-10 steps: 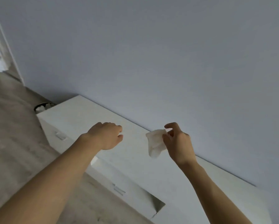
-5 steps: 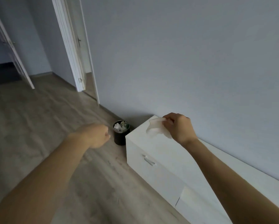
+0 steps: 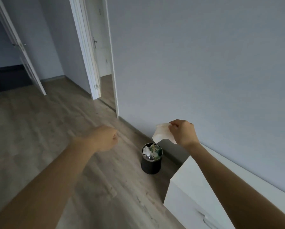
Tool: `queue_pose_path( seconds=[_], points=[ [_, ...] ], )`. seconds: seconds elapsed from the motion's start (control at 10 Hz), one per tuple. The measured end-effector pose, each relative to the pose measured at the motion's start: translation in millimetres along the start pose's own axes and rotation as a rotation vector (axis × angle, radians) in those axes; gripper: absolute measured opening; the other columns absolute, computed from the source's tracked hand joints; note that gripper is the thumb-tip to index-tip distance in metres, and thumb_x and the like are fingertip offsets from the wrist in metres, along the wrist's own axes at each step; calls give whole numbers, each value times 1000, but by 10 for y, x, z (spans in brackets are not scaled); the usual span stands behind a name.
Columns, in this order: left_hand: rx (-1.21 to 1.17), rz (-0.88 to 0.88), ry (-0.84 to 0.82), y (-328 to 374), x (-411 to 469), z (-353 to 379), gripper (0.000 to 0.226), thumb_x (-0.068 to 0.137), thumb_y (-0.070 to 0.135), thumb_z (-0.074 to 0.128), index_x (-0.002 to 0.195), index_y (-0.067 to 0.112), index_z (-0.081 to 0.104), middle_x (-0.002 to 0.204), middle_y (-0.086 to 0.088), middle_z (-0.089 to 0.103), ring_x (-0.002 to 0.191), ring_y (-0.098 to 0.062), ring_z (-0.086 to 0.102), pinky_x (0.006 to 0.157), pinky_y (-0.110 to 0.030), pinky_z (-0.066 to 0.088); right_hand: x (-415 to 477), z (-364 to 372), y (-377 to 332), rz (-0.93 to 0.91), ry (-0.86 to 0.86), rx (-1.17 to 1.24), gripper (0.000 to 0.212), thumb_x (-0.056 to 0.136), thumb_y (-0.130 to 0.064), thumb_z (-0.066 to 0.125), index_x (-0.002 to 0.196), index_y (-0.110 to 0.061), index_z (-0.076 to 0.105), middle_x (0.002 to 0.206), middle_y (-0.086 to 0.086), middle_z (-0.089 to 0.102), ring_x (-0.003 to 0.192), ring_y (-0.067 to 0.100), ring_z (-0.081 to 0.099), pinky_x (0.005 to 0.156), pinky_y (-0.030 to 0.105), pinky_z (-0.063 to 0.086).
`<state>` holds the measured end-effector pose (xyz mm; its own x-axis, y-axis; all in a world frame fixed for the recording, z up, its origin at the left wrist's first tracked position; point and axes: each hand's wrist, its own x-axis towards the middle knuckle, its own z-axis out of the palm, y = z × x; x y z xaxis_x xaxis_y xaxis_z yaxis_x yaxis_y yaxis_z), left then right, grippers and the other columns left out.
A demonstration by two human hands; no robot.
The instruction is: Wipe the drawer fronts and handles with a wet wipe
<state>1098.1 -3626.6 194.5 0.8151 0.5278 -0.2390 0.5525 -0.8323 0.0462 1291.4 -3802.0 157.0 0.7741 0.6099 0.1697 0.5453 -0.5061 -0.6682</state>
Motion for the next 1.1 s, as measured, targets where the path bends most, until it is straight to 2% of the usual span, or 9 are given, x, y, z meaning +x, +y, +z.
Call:
queue_pose_path(
  seconds=[0.2,0.3,0.4,0.5,0.6,0.8,0.9,1.0,1.1],
  points=[
    [66,71,-69,-1129,1513,-86,26,104,30,40,100,16,61,115,-8,64,105,-27,60,93,-33,47,1193,1121,-152,164,16,-9,31,96,-5,45,119,-4,66,118,13,66,110,27,57,77,14,33],
    [146,148,-102,-1496,2337,-43,21,104,31,39,90,22,52,114,-8,64,105,-27,60,90,-33,46,1645,1660,15,319,61,-10,29,95,-8,47,115,-8,69,114,11,68,105,28,60,84,25,43],
    [213,223,-181,-1718,3120,199,23,103,31,39,94,17,54,116,-9,64,106,-29,60,90,-33,46,2008,2161,350,507,116,-33,23,92,-11,50,99,-7,72,98,16,70,95,35,61,74,35,48],
    [295,315,-270,-1813,3826,535,31,105,33,37,111,13,60,114,-9,64,102,-27,61,88,-33,47,2340,2635,800,691,191,-20,25,94,-16,51,114,-11,65,107,14,67,102,34,59,76,33,45],
    [370,414,-317,-1883,4431,992,31,106,34,34,117,15,57,116,-7,63,104,-26,60,82,-32,41,2746,3187,1369,807,234,18,24,96,-17,50,114,-7,61,108,18,67,103,36,58,77,35,45],
    [462,429,-484,-2030,5445,2091,38,106,40,32,134,21,48,131,-2,56,118,-22,55,97,-34,40,3459,4346,2554,907,60,17,24,96,-9,45,116,-3,57,112,22,63,102,36,56,72,31,35],
    [508,441,-519,-2066,5902,2428,39,106,40,31,137,20,47,133,-2,55,121,-22,54,100,-35,39,3784,4720,2961,922,-42,26,28,95,-7,47,123,-4,50,114,23,63,104,38,57,74,34,40],
    [512,479,-491,-2067,6234,2583,39,107,39,30,137,20,45,134,-2,54,122,-23,52,101,-36,37,4045,4899,3190,918,-144,24,49,94,-12,56,140,-8,38,126,21,59,116,36,55,89,39,46],
    [479,491,-515,-2095,6426,2528,38,107,37,30,137,18,45,133,-2,54,119,-22,53,98,-34,38,4009,5009,3168,994,-199,26,47,96,-14,53,140,-9,39,125,23,58,113,39,55,89,40,47]
  ],
)
